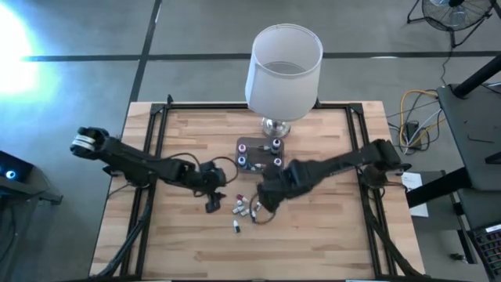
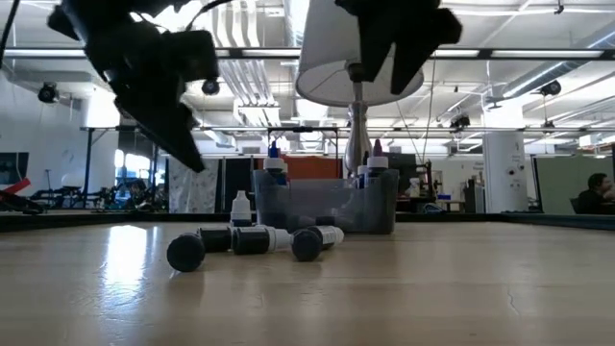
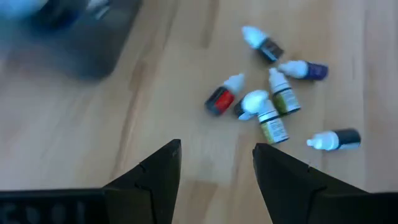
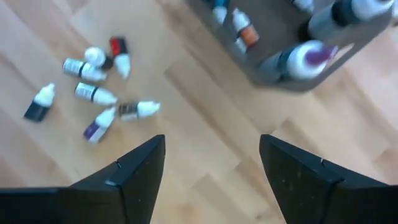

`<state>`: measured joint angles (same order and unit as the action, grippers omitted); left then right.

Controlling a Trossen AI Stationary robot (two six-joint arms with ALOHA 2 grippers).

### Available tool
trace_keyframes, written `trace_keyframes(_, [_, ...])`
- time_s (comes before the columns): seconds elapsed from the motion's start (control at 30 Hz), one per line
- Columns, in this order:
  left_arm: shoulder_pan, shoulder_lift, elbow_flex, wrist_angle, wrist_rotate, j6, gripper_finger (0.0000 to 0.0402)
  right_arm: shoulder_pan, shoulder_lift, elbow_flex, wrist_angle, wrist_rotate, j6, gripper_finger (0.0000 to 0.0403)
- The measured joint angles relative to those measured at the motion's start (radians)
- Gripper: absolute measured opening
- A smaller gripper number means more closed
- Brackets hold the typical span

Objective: Pick & Place food coloring
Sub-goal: Put the small red food coloring bottle into the black bin

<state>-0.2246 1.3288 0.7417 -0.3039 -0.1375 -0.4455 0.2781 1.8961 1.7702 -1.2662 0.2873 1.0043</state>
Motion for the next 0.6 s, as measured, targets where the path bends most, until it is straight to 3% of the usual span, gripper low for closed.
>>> trace_keyframes(0.27, [0.038, 0.192, 0.109, 0.035, 0.069, 0.458, 0.0177, 0.124, 0.001, -0.024, 0.004, 0.001, 0.248, 0.0249])
trace_keyframes(0.6, [0.055, 0.375, 0.205, 0.035, 0.090, 0.601, 0.0177, 0.165, 0.002, -0.024, 0.004, 0.032, 0.393, 0.0247])
